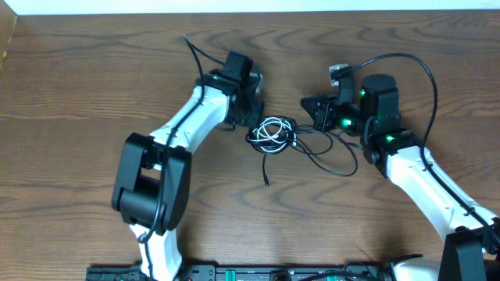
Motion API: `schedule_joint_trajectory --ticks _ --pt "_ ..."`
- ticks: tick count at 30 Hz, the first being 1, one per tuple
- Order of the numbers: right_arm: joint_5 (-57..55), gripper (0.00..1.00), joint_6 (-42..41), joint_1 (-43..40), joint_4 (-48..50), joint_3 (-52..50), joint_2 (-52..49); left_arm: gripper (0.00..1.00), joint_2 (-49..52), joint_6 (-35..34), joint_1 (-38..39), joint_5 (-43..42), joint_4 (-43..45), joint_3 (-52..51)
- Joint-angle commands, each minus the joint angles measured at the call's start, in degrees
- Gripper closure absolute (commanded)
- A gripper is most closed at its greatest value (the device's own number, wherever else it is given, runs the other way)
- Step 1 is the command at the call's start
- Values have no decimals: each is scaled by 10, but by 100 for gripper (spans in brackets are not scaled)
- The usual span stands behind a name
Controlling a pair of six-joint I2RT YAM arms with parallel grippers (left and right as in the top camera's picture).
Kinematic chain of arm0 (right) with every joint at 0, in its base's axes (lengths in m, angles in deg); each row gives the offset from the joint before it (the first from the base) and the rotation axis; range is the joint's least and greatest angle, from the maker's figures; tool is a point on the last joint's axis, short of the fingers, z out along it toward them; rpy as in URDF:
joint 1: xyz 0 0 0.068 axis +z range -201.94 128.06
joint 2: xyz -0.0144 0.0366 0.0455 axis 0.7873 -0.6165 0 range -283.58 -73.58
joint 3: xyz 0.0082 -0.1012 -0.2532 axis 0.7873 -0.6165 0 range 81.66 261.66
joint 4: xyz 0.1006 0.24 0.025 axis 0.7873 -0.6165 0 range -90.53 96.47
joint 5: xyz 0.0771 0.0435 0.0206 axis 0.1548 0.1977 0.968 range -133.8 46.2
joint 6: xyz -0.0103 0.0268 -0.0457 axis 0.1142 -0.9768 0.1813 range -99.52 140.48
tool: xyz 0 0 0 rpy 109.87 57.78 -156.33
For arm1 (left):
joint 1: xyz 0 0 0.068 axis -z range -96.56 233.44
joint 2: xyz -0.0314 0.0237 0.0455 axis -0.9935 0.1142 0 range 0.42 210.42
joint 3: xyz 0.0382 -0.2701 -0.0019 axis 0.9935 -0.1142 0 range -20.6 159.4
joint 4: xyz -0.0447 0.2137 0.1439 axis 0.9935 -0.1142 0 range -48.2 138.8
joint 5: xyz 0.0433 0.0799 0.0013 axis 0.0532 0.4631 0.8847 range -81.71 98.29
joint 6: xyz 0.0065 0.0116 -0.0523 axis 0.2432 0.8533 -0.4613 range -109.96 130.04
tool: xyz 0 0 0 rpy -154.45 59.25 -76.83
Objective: Untangle cables
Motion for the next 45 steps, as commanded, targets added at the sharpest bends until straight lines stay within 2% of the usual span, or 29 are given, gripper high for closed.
schedule_joint_trajectory --ticks 1,5,13,16,21,24,27,33,45 --pt "-55 99 1 2 -31 1 5 47 -51 -19 -5 -3 -1 41" --pt "-63 98 1 2 -68 0 -6 47 -55 -19 7 -6 -11 41" --pt "-52 88 -30 2 -71 1 -75 47 -18 -19 42 -7 -29 40" --pt "-34 87 -36 4 -70 1 -98 47 -7 -19 49 -6 -33 38" --pt "-27 86 -36 26 -68 1 -140 47 8 -19 49 66 -38 33" --pt "-29 86 -36 39 -64 1 -161 47 16 -19 49 68 -38 33" --pt "-29 86 -36 47 -56 1 -177 55 21 -19 50 58 -38 31" --pt "-33 86 -49 46 -49 1 -182 56 21 -19 51 31 -49 22" --pt "-33 82 -49 46 -49 1 -182 55 21 -19 51 31 -73 22"
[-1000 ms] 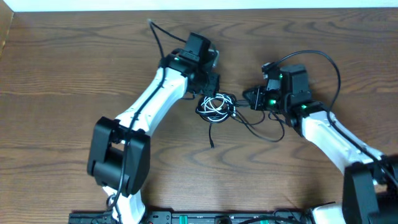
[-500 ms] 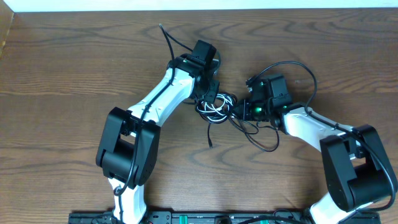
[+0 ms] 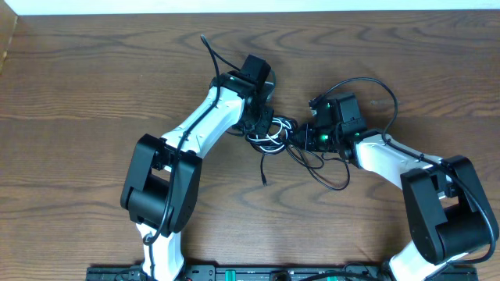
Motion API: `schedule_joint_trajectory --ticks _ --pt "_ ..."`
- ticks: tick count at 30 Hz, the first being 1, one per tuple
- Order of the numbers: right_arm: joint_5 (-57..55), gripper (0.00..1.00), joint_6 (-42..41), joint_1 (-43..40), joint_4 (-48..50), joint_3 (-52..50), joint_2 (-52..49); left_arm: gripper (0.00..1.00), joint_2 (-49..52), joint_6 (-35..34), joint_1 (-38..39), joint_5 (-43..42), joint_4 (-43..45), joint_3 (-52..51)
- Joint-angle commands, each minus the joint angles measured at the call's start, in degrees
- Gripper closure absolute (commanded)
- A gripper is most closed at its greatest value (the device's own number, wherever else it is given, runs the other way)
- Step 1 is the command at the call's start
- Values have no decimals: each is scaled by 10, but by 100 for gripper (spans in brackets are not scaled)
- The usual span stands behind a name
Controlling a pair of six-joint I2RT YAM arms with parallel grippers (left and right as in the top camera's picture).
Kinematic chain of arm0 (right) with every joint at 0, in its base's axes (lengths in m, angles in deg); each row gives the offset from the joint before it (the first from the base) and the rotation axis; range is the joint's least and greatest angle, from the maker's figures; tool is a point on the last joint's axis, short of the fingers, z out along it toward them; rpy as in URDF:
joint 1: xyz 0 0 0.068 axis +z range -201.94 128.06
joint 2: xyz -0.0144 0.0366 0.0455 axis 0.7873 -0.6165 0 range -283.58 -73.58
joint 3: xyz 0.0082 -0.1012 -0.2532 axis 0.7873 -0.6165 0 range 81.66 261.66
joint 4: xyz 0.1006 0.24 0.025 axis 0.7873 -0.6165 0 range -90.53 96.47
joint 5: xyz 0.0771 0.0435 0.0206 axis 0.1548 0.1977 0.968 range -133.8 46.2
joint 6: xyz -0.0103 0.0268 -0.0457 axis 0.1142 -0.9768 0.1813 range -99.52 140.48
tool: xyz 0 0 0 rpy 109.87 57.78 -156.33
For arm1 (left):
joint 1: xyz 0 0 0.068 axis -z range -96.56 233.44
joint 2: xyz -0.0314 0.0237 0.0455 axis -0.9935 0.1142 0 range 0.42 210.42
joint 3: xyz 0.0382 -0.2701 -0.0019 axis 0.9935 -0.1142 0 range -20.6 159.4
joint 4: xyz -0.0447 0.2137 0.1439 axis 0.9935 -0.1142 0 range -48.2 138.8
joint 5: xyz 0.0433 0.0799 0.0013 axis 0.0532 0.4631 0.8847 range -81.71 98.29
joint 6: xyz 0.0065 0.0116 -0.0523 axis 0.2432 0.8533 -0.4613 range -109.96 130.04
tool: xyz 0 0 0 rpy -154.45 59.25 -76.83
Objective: Untangle cables
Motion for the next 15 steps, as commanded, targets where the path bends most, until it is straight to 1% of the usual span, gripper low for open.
schedule_joint_trajectory --ticks 1,4,7,9,15 --pt "-1 82 -4 1 1 1 -7 55 9 -4 1 -5 3 -4" --pt "-1 81 -4 1 1 1 -7 56 9 -11 2 -4 25 -4" --pt "-1 81 -4 1 1 1 -7 61 9 -34 5 -4 41 -4" --pt "-1 81 -4 1 1 1 -7 66 10 -36 8 -4 46 -5" --pt "-1 80 -4 1 1 1 -7 66 38 -36 26 -2 54 -5"
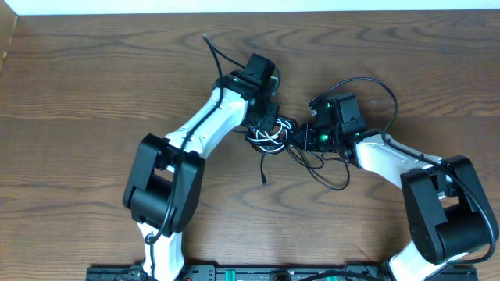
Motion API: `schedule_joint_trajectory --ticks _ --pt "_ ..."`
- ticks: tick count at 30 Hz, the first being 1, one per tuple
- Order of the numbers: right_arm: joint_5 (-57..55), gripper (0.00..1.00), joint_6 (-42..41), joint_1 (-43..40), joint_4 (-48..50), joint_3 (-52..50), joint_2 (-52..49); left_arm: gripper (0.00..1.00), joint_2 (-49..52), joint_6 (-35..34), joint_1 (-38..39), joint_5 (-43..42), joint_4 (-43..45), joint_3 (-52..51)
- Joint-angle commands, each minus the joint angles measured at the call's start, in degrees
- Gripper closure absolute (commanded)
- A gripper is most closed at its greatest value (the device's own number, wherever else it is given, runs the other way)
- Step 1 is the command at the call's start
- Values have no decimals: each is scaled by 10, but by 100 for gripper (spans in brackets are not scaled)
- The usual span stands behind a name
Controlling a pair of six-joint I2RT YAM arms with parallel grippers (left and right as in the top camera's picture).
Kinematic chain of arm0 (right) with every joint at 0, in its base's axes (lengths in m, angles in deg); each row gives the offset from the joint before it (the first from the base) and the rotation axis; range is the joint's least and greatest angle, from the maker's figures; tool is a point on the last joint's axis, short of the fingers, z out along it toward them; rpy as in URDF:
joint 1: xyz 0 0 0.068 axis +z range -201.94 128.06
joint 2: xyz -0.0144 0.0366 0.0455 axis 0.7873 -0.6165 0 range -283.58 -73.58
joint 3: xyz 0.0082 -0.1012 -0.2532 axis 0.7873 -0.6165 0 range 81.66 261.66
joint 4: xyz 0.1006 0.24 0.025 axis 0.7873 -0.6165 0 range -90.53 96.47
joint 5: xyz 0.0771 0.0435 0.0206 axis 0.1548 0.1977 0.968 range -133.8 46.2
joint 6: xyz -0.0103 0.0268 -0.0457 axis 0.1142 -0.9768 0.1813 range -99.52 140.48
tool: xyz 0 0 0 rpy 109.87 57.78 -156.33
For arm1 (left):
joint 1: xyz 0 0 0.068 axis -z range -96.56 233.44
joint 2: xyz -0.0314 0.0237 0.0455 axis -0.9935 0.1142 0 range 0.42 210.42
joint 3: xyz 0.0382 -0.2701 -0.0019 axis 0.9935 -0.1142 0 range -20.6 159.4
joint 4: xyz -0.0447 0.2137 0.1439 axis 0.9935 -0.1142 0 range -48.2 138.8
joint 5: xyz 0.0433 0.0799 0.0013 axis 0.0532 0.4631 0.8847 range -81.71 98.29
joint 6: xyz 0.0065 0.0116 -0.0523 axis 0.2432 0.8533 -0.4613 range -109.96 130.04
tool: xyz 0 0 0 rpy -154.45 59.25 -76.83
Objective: Untangle cables
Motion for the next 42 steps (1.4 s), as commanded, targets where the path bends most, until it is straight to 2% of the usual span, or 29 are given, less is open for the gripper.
schedule_joint_trajectory --ticks 1,3,5,9,14,23,26,31,37,42 --pt "-1 80 -4 1 1 1 -7 67 38 -7 14 2 2 -4" --pt "-1 80 -4 1 1 1 -7 75 44 -7 16 11 3 -4" --pt "-1 80 -4 1 1 1 -7 87 44 -7 15 21 4 -4" --pt "-1 80 -4 1 1 1 -7 92 26 -7 14 21 5 -2" --pt "-1 78 -4 1 1 1 -7 92 -29 -7 13 21 5 -2" --pt "-1 65 -5 1 8 1 -7 92 -135 -7 13 17 10 -2" --pt "2 61 -37 1 23 1 -7 92 -159 -7 13 17 15 -2" --pt "97 59 -39 -16 87 2 13 92 -184 2 13 19 23 -2" --pt "103 56 -37 -37 96 8 73 93 -191 2 13 19 17 -2" --pt "108 53 3 -37 96 8 121 94 -191 20 13 19 5 -2"
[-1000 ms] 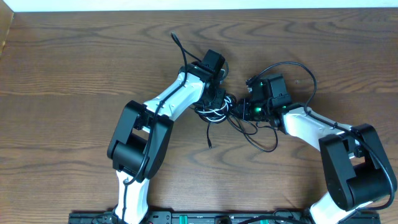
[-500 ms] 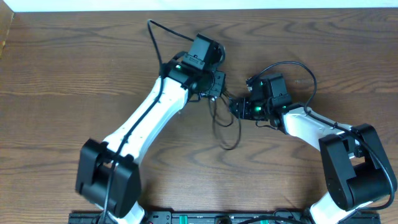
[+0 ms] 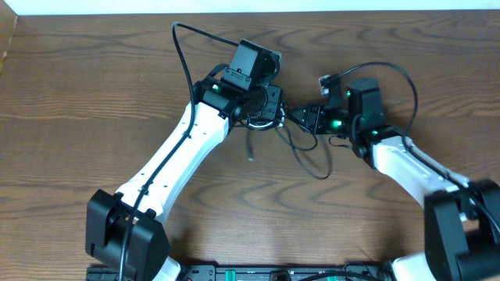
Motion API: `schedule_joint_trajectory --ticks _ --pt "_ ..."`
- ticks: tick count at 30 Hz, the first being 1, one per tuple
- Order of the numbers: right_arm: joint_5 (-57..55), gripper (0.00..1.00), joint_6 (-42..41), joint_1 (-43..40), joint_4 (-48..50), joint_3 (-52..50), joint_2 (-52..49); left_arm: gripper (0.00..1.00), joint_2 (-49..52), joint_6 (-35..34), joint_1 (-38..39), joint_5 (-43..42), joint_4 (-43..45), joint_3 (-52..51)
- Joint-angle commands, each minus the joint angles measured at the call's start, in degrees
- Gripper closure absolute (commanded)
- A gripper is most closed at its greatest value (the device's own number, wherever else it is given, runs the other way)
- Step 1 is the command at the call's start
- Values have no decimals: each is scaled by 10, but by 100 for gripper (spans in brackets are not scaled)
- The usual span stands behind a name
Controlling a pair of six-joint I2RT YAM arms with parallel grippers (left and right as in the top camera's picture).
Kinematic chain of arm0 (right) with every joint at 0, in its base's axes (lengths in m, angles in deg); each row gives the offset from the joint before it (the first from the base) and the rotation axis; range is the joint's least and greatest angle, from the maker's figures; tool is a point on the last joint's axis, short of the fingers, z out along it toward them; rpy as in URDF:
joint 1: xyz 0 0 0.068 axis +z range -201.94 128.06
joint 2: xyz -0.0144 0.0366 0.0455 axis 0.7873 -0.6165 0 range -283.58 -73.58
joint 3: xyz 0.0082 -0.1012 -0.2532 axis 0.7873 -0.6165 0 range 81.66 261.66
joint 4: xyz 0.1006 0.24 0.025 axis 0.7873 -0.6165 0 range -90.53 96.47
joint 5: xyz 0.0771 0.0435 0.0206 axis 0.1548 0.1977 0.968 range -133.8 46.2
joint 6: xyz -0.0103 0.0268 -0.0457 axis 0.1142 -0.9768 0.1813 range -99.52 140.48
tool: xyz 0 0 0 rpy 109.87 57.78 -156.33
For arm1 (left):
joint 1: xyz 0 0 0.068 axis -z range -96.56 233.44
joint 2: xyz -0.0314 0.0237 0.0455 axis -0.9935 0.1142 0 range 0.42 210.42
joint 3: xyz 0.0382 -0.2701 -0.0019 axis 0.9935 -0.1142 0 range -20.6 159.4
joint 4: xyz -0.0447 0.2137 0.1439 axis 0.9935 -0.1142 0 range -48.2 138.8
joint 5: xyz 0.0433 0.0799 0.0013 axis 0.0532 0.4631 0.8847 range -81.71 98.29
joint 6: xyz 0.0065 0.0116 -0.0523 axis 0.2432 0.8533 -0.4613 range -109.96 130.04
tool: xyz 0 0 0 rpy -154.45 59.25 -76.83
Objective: Untangle cables
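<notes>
A small tangle of white and black cable (image 3: 262, 122) hangs at the fingers of my left gripper (image 3: 269, 109), which looks shut on it. From the tangle a thin black cable (image 3: 311, 165) loops down and right over the table. One loose end (image 3: 250, 158) dangles below the tangle. My right gripper (image 3: 303, 115) faces the left one from the right, a short way off. It appears shut on the black cable, which runs between the two grippers. The contact points are dark and small in the overhead view.
The wooden table (image 3: 94, 94) carries nothing else near the cables. Each arm's own black lead arcs above it, the left one (image 3: 183, 47) and the right one (image 3: 391, 70). A dark rail (image 3: 234, 273) lines the front edge.
The left arm has swung and stretched out, and its gripper now holds the tangle higher up the table. The loose end has shifted up and left. The right gripper has moved slightly right and up.
First both grippers stood apart on either side of the coil lying on the table. Then both had closed in on the coil and stayed there. Now the tangle sits higher at the left gripper, with black cable drawn out toward the right gripper.
</notes>
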Motion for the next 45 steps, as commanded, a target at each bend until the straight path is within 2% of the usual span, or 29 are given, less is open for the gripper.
schedule_joint_trajectory --ticks 1,6,7,9,11,14,17,22,28,37,45 --pt "20 53 31 0 2 8 44 92 -15 35 -2 7 -4 -1" --pt "19 53 32 0 4 8 64 92 -15 60 -2 7 -4 -1" --pt "26 59 31 0 4 8 65 92 -15 70 -2 8 -4 -1" --pt "45 60 31 0 4 8 65 92 -15 87 -2 8 -4 -1" --pt "64 59 31 0 6 8 65 92 -15 92 -2 28 -3 -1" --pt "71 57 32 0 6 8 65 92 -15 92 -2 100 -3 -1" --pt "40 55 52 -1 1 7 65 92 -15 120 -2 100 -4 -1" --pt "-29 48 92 -1 -16 7 65 92 -15 179 -2 5 -4 -1" --pt "-97 36 193 -1 -56 7 64 92 -15 270 -2 -127 -28 -1" --pt "-99 28 197 -13 -78 7 58 92 -16 274 -2 -156 -27 -1" --pt "-74 28 196 -12 -75 7 46 93 -21 284 -18 -267 1 -1"
